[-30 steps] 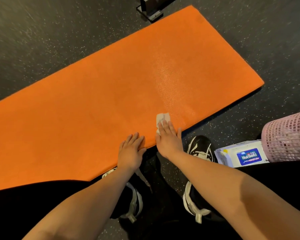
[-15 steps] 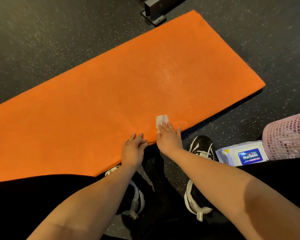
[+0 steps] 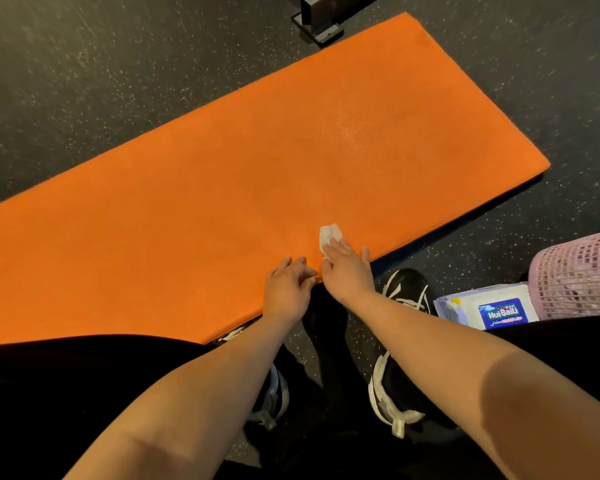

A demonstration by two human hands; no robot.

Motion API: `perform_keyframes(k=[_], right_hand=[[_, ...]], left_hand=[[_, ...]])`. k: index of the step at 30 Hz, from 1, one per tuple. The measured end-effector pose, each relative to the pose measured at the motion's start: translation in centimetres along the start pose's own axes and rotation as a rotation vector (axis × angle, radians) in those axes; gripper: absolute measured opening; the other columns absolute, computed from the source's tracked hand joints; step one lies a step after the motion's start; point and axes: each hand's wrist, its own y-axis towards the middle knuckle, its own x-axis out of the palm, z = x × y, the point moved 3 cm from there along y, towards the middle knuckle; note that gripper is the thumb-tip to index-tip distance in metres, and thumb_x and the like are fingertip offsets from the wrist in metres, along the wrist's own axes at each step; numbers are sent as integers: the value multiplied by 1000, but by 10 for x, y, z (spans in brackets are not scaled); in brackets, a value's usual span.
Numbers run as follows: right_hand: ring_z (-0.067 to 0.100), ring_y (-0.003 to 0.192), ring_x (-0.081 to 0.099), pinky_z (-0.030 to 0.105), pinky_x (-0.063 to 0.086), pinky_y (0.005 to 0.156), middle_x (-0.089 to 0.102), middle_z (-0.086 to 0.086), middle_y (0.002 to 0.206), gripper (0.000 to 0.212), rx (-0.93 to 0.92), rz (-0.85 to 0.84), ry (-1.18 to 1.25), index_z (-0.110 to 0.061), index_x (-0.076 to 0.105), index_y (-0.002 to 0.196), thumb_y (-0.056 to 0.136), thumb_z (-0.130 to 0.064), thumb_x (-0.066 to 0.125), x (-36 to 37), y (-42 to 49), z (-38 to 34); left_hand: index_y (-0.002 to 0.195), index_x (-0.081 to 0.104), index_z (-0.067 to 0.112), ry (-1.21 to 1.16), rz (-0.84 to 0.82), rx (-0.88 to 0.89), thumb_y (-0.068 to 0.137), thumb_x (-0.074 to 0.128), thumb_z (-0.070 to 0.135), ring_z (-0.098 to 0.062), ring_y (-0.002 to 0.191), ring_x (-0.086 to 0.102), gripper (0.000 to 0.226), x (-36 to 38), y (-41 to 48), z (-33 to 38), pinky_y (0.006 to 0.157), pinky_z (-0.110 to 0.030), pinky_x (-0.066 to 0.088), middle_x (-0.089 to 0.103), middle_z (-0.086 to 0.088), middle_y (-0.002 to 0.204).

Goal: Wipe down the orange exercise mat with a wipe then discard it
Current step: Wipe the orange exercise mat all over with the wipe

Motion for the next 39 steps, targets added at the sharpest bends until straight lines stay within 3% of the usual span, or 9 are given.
perform_keyframes(k=[4, 7, 9, 12, 19, 25, 31, 36, 39], right_hand=[[10, 155, 9, 43, -8, 126, 23, -7, 167, 49, -212, -96, -18, -26, 36, 157, 108, -23, 28, 23, -9, -19], [11, 156, 0, 49, -7, 125, 11, -11, 169, 52, -246, -122, -140, -29, 22, 161, 109, -27, 25, 21, 0, -12], [13, 156, -9, 52, -6, 125, 0, -9, 170, 54, -90, -92, -171, -26, 13, 163, 109, -30, 23, 12, 14, -2], [13, 155, -12, 50, -8, 125, -5, -8, 170, 56, 84, -41, -128, -22, 8, 163, 110, -30, 22, 9, 22, 1], [10, 156, -6, 49, -7, 125, 5, -11, 169, 53, -251, -129, -168, -28, 16, 162, 110, -31, 19, 33, 3, -16], [13, 156, -11, 49, -8, 125, -5, -6, 170, 57, 61, -48, -119, -21, 8, 163, 109, -32, 22, 19, 8, -2], [11, 156, 0, 45, -3, 126, 10, -9, 169, 52, -267, -158, -153, -25, 21, 162, 110, -30, 23, 30, -9, -24], [19, 156, -10, 52, 0, 125, 0, -2, 171, 54, 12, -45, -198, -20, 19, 161, 109, -32, 23, 7, 10, 3], [16, 156, -6, 49, -1, 126, 3, -2, 171, 55, -42, -95, -150, -18, 16, 162, 109, -31, 23, 17, 3, -13]], left_hand=[[135, 57, 24, -115, 72, -8, 96, 53, 18, -22, 131, 52, 40, -13, 1, -7, 106, -29, 39, 59, 0, 138], [151, 42, 19, 104, 26, -32, 100, 47, 17, -24, 150, 24, 52, -13, 3, -15, 121, -37, 20, 33, -1, 161], [155, 33, 27, 281, 5, -85, 102, 42, 25, -22, 154, 6, 53, -10, 2, -19, 124, -46, 7, 18, 5, 166], [156, 29, 29, 321, -7, -114, 104, 39, 29, -20, 154, 3, 53, -10, 3, -19, 123, -46, 4, 12, 5, 168], [160, 22, 26, 299, -60, -119, 107, 34, 27, -17, 155, -2, 55, -7, -4, -22, 122, -42, -1, 6, 5, 168], [160, 21, 26, 318, -103, -160, 108, 31, 29, -19, 155, -5, 53, -6, -7, -15, 123, -43, 0, 3, 3, 169], [160, 19, 28, 322, -115, -144, 109, 25, 35, -19, 155, -3, 52, -8, -10, -17, 123, -43, 2, 4, 4, 169], [159, 23, 27, 329, -120, -162, 109, 26, 34, -20, 155, -1, 51, -10, -8, -13, 123, -44, 3, 5, 3, 169], [158, 24, 28, 323, -116, -173, 109, 26, 37, -20, 155, -1, 50, -9, -7, -12, 123, -44, 3, 6, 4, 169]])
